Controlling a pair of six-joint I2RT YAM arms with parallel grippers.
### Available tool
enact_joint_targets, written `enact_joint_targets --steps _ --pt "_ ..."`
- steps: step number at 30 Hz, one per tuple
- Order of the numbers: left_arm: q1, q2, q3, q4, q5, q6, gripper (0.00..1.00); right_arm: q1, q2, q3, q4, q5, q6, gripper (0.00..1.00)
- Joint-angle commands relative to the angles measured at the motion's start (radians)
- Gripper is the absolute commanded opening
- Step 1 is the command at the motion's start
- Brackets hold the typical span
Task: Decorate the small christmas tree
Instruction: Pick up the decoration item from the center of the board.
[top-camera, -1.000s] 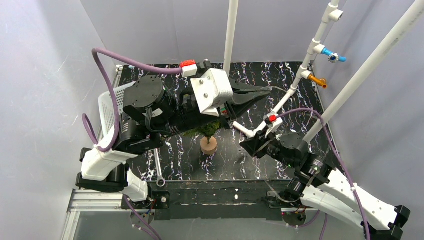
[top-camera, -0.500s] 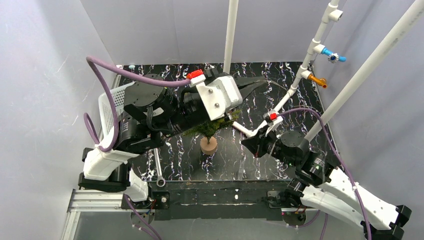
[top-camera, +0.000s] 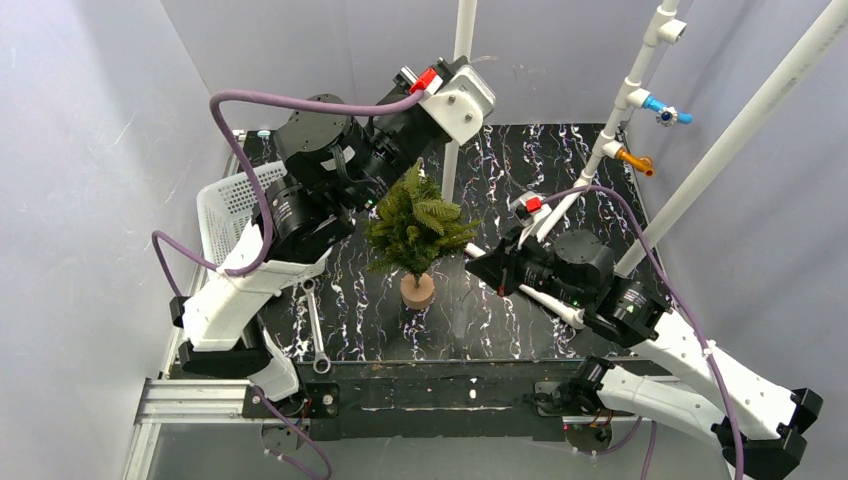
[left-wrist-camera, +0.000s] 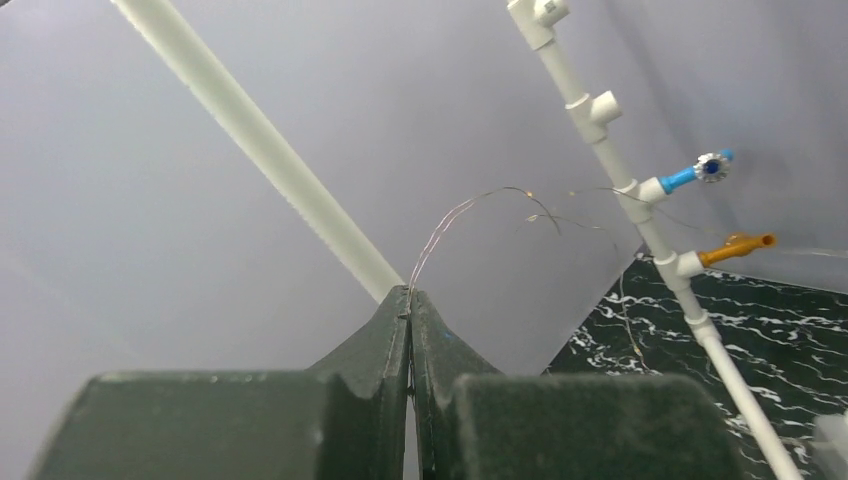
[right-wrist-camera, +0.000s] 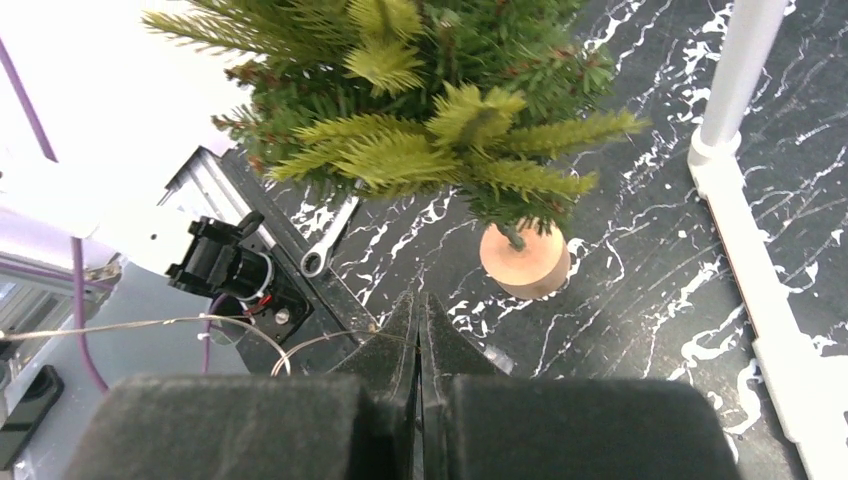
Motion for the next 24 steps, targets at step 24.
enact_joint_targets --steps 24 --pt "0.465 0.047 -0.253 0.331 -0.065 -0.273 0.0 0.002 -0.083 0.165 -0.038 -0.009 0.006 0.01"
